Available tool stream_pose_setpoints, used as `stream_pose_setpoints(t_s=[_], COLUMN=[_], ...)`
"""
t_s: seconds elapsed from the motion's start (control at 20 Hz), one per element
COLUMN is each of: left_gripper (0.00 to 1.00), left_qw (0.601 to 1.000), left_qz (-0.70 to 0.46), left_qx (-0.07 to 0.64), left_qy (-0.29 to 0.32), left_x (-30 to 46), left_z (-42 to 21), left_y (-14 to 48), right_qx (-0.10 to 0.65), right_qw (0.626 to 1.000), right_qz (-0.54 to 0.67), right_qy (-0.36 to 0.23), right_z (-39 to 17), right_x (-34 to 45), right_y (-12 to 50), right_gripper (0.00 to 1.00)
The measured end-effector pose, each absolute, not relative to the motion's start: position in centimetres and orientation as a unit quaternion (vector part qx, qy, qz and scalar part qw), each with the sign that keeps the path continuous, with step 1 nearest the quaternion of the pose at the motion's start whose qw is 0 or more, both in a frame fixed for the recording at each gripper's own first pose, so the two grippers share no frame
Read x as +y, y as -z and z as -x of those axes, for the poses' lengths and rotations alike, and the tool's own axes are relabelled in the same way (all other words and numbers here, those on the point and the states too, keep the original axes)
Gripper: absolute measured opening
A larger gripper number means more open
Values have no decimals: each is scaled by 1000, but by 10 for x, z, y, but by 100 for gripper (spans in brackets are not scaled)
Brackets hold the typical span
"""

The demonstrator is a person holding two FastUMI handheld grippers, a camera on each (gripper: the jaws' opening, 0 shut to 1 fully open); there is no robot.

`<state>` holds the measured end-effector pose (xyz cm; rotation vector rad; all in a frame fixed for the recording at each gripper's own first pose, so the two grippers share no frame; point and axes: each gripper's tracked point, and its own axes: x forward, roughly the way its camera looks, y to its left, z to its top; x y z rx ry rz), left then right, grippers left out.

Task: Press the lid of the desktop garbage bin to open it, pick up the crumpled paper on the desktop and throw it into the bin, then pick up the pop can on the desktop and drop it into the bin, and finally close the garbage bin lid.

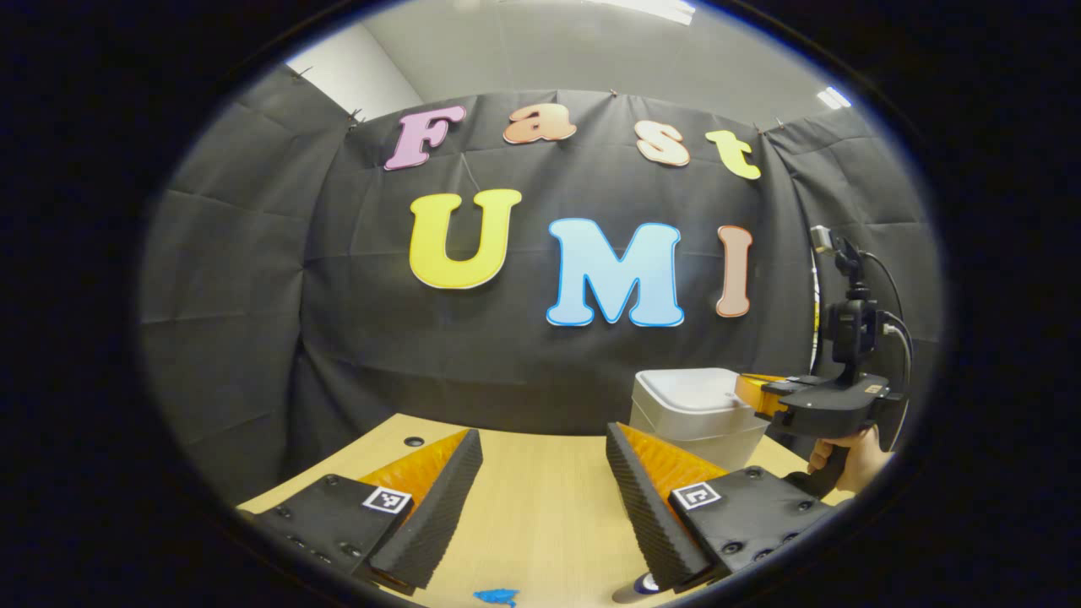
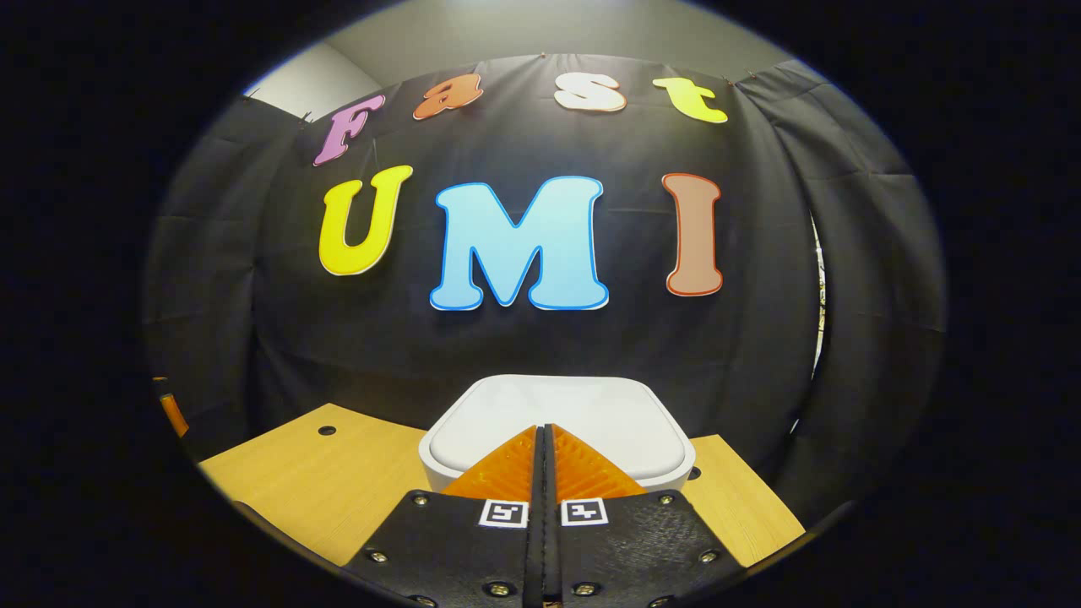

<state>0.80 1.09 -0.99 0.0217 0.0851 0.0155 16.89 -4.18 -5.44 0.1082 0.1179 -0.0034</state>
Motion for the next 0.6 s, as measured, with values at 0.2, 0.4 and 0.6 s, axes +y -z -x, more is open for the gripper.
stream_pose_setpoints(t_s=[0.2,0.4,0.6], left_gripper=[97,97,97], left_qw=[999,999,999], left_qz=[-16,-16,-17], left_qx=[36,36,38], left_qy=[-18,-21,-29], left_x=[15,17,21], left_z=[-10,-10,-9], left_y=[8,8,9], right_qx=[73,78,78], right_qw=[996,996,995], right_qz=[-56,-52,-58], right_qy=[-2,-1,-5], right_z=[-173,-174,-173], right_x=[-42,-44,-44], right_y=[63,68,72], right_gripper=[0,0,0])
